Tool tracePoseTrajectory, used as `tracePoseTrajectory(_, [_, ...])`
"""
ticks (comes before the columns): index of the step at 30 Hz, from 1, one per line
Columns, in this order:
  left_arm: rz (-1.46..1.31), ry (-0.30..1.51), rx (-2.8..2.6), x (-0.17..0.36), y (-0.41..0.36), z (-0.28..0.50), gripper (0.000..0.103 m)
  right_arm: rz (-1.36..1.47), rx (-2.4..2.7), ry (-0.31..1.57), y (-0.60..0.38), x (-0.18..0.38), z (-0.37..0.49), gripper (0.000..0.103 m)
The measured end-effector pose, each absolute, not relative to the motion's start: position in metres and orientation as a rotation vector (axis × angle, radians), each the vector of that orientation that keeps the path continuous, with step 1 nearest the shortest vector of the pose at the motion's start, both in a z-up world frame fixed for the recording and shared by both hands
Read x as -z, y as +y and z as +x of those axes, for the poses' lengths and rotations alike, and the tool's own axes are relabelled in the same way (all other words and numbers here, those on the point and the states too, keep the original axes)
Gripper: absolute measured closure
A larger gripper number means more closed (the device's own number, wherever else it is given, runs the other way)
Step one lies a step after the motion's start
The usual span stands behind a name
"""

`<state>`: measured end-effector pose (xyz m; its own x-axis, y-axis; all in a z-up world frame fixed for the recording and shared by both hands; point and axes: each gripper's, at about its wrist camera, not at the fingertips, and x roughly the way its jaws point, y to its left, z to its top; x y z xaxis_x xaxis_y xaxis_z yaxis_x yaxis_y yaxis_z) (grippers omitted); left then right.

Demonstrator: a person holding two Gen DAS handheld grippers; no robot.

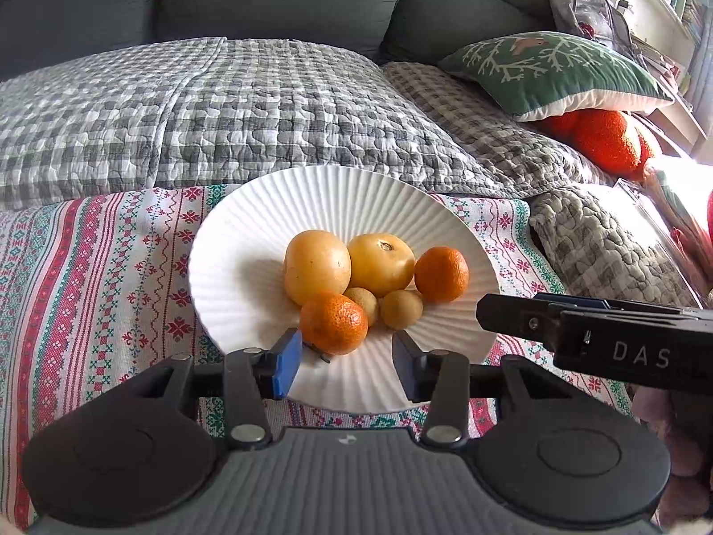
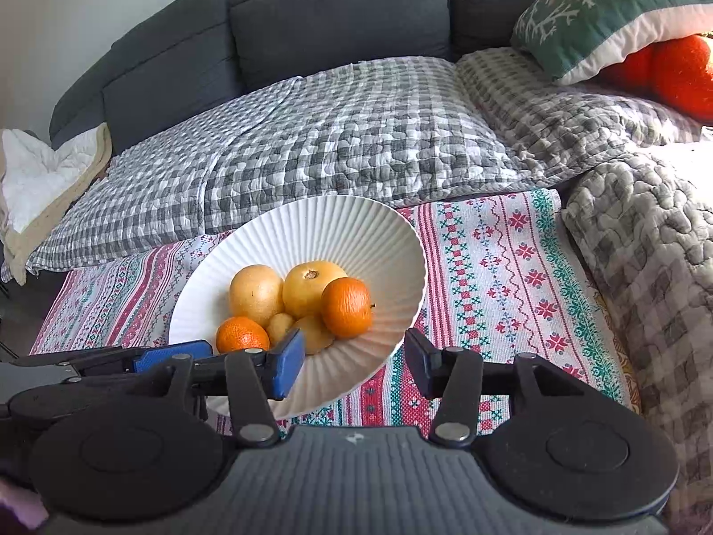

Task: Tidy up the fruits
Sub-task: 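Carry both mandarins onto the white plate and open both tools, then withdraw both open tools from the plate toward the remaining fruits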

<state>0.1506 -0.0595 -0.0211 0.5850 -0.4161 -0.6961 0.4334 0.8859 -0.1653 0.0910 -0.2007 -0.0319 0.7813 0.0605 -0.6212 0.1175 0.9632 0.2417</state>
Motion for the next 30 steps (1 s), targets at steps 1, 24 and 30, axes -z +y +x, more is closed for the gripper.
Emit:
tracePoseTrajectory(1, [0.023, 0.806, 0.495, 0.020, -0.059, 0.149, 0.058, 0.276, 0.034, 0.675, -0.201, 0.031, 0.089, 0.049])
tracePoseTrajectory(24, [0.123, 0.777, 0.479, -0.008, -0.035, 0.061, 0.022, 0.211, 0.073, 0.697, -0.184, 0.008, 0.013, 0.027])
tracePoseTrajectory(30, [0.128, 0.784, 0.464, -0.006, -0.019, 0.044, 0.016, 0.207, 0.065, 0.710, -0.181, 0.015, -0.003, 0.022])
